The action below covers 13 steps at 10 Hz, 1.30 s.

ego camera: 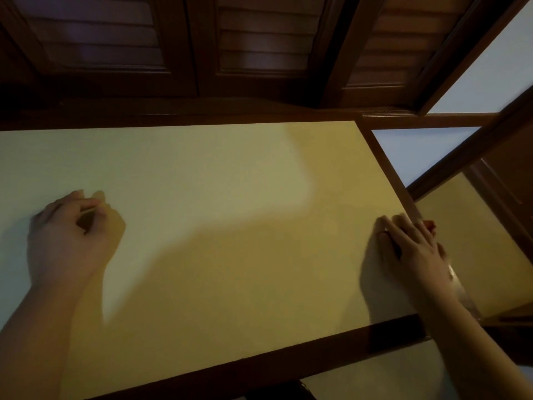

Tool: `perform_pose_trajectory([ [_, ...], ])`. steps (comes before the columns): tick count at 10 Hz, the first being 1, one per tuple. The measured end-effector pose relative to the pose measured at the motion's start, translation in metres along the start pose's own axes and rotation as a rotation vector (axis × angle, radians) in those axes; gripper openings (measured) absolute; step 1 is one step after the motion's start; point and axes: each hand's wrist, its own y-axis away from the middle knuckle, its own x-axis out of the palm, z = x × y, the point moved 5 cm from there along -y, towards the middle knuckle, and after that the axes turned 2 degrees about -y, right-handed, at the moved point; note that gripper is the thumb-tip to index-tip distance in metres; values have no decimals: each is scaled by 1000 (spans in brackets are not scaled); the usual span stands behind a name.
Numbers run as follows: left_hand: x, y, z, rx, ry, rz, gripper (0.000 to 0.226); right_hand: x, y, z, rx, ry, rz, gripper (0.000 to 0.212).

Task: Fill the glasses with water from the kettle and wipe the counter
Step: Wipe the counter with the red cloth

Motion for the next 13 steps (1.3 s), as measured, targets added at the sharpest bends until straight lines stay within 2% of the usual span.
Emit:
perform_pose_trajectory([
  [1, 5, -4, 9, 0, -18, 1, 39, 22, -4, 66, -163, 116, -104, 63],
  [2, 7, -12, 21, -58, -64, -55, 41, 55, 41, 129, -487, 112, -68, 52],
  [3, 7, -12, 24, -30, -110, -74, 40, 79, 94, 151, -746, 104, 26, 49],
  [4, 3, -8, 18, -40, -105, -85, 33, 58, 88, 89, -633, 106, -19, 54],
  [5, 2, -7, 15, -39, -87, -89, 36, 24, 41, 14, -335, 152, -104, 78],
  [6, 1, -8, 14, -22, -85, -93, 35, 2, -17, -10, -188, 128, -115, 59],
  [7, 0, -7, 13, -46, -96, -89, 31, 12, -67, 47, -155, 147, -122, 57],
  [8, -3, -7, 11, -41, -67, -87, 41, 50, -66, 163, -397, 144, -197, 38],
  [9, -3, -8, 8, -61, -52, -92, 34, 97, 7, 268, -709, 191, -143, 37],
  [10, 0, -9, 13, -73, -46, -106, 25, 119, 103, 298, -1165, 100, 37, 43],
  [11, 2, -10, 19, -52, -45, -125, 25, 98, 82, 260, -1246, -17, 20, 42],
  [12, 3, -12, 20, -59, -58, -135, 24, 59, -26, 180, -956, -26, -83, 41],
  [13, 4, -13, 20, -43, -79, -137, 23, 10, -123, 90, -455, 24, -218, 43],
])
